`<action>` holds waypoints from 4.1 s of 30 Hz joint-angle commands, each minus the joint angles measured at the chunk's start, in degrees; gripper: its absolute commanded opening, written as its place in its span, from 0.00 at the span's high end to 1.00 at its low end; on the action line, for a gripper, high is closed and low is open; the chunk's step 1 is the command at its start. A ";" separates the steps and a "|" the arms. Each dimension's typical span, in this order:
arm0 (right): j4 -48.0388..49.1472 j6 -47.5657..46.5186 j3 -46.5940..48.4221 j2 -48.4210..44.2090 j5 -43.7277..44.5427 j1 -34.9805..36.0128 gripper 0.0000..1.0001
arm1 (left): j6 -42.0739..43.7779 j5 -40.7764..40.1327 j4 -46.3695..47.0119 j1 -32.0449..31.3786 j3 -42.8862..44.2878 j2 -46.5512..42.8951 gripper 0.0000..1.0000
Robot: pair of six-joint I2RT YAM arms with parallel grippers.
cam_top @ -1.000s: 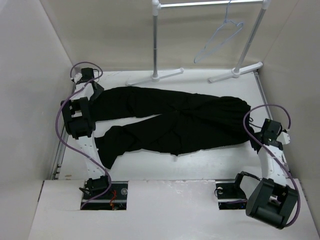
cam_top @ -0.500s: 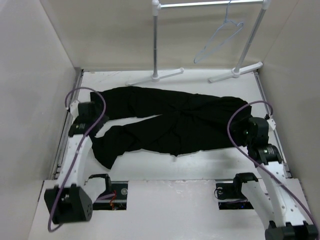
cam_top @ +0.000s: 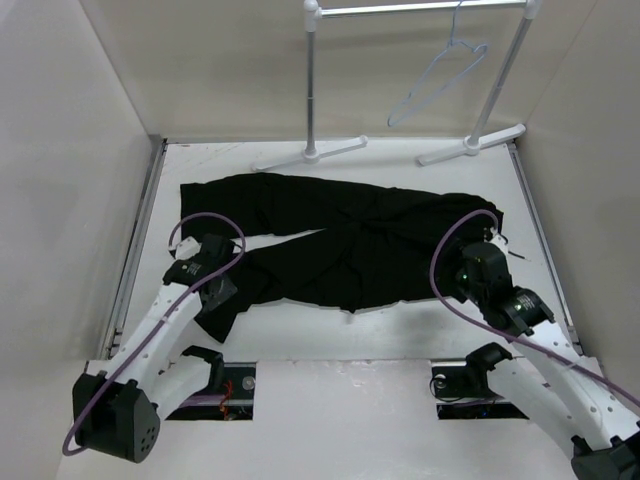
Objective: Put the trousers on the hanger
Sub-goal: Flatten out the trousers at the center of the board, then fold the trousers at the center of the board.
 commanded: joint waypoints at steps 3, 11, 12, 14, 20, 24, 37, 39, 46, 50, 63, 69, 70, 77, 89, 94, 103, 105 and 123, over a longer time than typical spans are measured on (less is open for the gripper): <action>3.26 0.54 1.78 0.47 -0.22 1.43 0.25 | -5.29 -6.47 -5.49 -4.80 1.38 0.05 0.58; 4.41 0.19 0.81 0.91 -0.48 1.61 0.25 | 1.54 -12.00 -3.83 -1.75 10.05 5.15 1.00; 4.41 -0.07 0.64 0.74 -0.74 0.83 0.25 | 4.61 -13.14 -3.21 -0.17 12.86 6.37 1.00; 4.67 -0.34 0.55 0.82 -1.10 -0.23 0.25 | 11.38 -14.64 -0.68 3.61 18.76 10.15 1.00; 4.85 -1.13 1.25 2.14 -0.48 -0.76 0.24 | 25.28 -10.95 10.94 16.18 35.09 31.74 0.92; 4.50 -1.83 1.69 2.84 0.04 -1.29 0.23 | 28.98 -13.59 12.17 17.60 49.87 44.34 0.83; 3.62 -3.50 -1.30 -1.99 -6.01 0.02 0.82 | 0.82 -3.41 6.48 22.77 13.46 8.54 0.57; 3.53 -4.03 -1.30 -1.81 -7.59 1.34 0.82 | -5.35 0.27 4.44 27.77 6.60 2.28 0.58; 3.01 -5.44 -1.21 -2.16 -8.04 3.98 0.55 | -5.73 5.47 11.54 44.04 -5.99 3.13 0.42; 0.99 -5.35 -1.65 -4.62 -7.95 3.11 0.34 | -5.99 9.78 19.80 45.29 -9.25 4.80 0.40; -1.41 1.85 -4.37 0.81 -4.96 -29.47 0.28 | -5.90 8.74 33.09 42.92 -8.12 13.33 0.90; 6.59 3.18 -4.63 13.37 1.08 -38.72 0.32 | -6.95 4.61 32.04 39.15 -5.48 12.01 0.97; 8.52 3.00 -5.07 15.83 1.62 -39.69 0.32 | -7.74 3.56 31.78 38.18 -4.95 12.10 0.97; 21.11 0.44 -4.46 36.05 -5.65 -40.49 0.51 | -8.63 2.05 31.16 36.06 -2.23 12.98 1.00; -6.29 1.32 0.90 11.13 5.06 -40.32 0.94 | -6.35 -6.72 8.33 41.77 12.26 4.63 1.00; -12.64 -1.48 3.27 7.94 6.02 -37.50 0.94 | -1.35 -18.06 1.63 38.70 19.65 4.89 1.00; -4.56 -5.70 14.24 17.94 7.17 -36.62 0.95 | 2.09 -17.98 8.30 32.47 30.53 15.85 1.00; -2.98 -5.88 18.63 23.29 5.50 -36.71 0.94 | 3.58 -19.12 9.27 29.13 37.03 21.82 1.00; -1.57 -7.90 57.84 70.86 -0.30 -37.24 0.78 | 17.56 -16.41 8.74 22.35 90.13 74.84 0.98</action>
